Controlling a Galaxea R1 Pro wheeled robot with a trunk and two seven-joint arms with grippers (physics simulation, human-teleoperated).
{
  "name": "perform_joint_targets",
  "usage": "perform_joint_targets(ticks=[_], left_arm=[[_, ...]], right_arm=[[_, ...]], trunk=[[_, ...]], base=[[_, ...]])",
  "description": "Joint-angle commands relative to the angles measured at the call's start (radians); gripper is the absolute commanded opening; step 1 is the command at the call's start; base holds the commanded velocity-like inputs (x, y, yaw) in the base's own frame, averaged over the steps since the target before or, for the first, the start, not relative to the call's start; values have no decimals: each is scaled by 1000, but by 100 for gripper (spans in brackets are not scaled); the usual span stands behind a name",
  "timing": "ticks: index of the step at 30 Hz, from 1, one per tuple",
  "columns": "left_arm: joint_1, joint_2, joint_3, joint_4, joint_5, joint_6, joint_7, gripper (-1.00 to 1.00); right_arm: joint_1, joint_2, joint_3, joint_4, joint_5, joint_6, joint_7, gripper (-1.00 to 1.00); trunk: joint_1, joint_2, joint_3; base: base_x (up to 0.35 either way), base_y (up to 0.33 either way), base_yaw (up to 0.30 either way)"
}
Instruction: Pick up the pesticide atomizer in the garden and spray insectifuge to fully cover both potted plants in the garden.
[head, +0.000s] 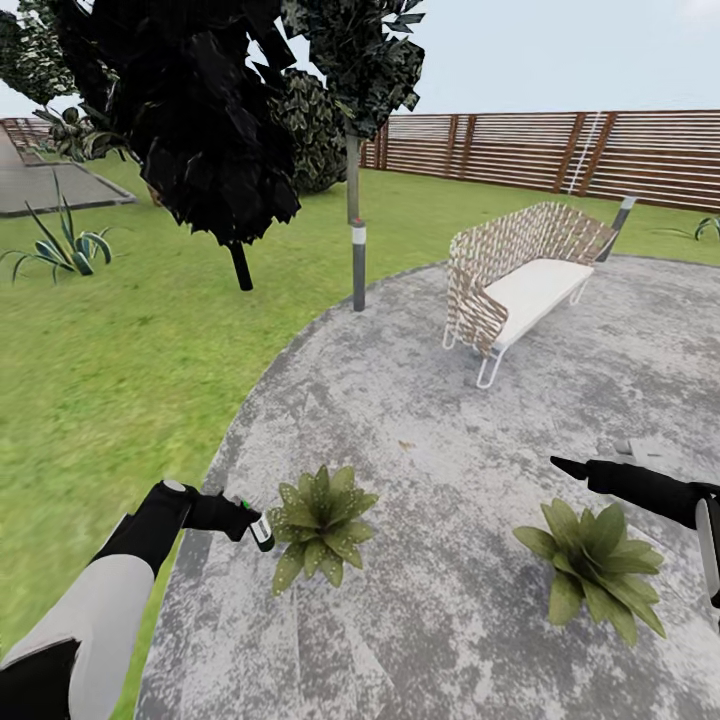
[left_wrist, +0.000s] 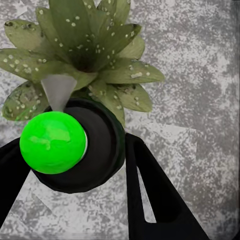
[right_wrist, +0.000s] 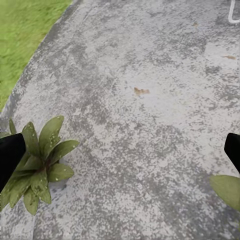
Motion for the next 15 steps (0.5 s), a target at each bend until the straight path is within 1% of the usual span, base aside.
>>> perform_joint_targets(ticks=[1,5,15], left_arm=[[-1,-1,5,3,-2,10,-6,-100],[7,-2,8,38,-1,9,-5,-100],[11,-2,9,46,-1,8,-6,-100]], right_arm=[[-1,0,-2,-1,10,3,10,100],[-1,0,-2,-1,10,2,10,100],[-1,0,-1,-1,11,2,10,100]], trunk=[[0,0,1],[0,0,6],[0,0,20]], base=[[0,0,108],[0,0,115],[0,0,123]])
